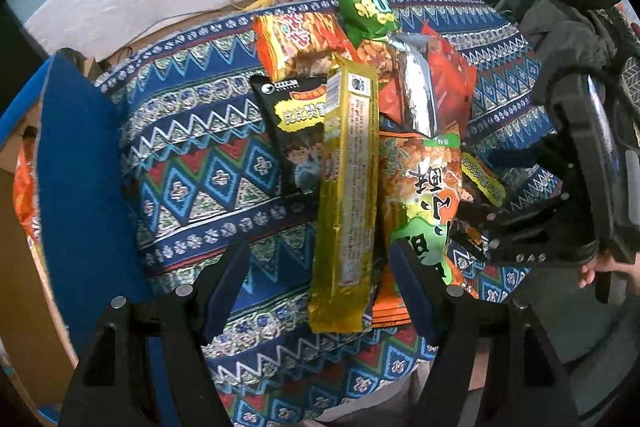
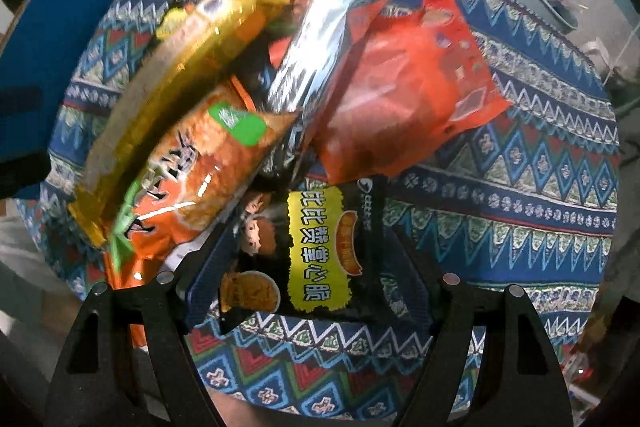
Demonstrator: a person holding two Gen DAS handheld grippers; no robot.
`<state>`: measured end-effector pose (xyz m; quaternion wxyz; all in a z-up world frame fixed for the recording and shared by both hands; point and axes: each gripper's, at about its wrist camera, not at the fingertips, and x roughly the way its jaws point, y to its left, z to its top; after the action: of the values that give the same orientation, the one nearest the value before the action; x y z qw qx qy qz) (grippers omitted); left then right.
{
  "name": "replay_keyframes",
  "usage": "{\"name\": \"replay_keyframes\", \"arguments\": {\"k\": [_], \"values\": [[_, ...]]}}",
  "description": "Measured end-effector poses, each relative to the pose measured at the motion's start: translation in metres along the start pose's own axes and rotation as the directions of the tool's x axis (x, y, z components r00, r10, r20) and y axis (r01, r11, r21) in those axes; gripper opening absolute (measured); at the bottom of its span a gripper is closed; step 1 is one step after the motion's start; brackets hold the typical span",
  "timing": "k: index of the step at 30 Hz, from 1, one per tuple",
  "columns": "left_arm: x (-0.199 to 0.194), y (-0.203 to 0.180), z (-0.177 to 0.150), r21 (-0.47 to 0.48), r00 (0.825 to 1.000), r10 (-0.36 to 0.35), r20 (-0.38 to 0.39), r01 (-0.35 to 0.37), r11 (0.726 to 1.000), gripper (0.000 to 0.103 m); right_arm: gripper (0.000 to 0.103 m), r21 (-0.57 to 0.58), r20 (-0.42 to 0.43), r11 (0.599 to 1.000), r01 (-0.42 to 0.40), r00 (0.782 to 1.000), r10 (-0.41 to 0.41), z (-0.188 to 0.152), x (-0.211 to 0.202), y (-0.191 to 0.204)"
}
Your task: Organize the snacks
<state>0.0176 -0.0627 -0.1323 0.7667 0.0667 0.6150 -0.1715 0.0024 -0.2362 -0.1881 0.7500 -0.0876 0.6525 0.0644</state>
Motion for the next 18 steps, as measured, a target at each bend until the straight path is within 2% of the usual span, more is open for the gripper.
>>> {"name": "replay_keyframes", "arguments": {"k": [6, 13, 18], "values": [[0.017, -0.004, 0.006, -0.011, 1.000, -0.005, -0.031, 0.004, 1.000, 0.074, 0.078, 0.010, -0.021, 1.000, -0.007, 1.000, 0.007, -0.002, 0.011, -0.008], [0.032, -0.007, 0.011, -0.021, 0.998, -0.010, -0.058, 0.009, 1.000, 0.074, 0.078, 0.098, -0.035, 0.995, 0.013, 0.999, -0.009, -0.006, 0.009, -0.044], [0.039, -0.008, 0.017, -0.035, 0.998, -0.030, -0.062, 0.028, 0.999, 0.074, 0.079, 0.141, -0.005, 0.988, -0.067, 0.998, 0.068, -0.008, 0.001, -0.057]]}}
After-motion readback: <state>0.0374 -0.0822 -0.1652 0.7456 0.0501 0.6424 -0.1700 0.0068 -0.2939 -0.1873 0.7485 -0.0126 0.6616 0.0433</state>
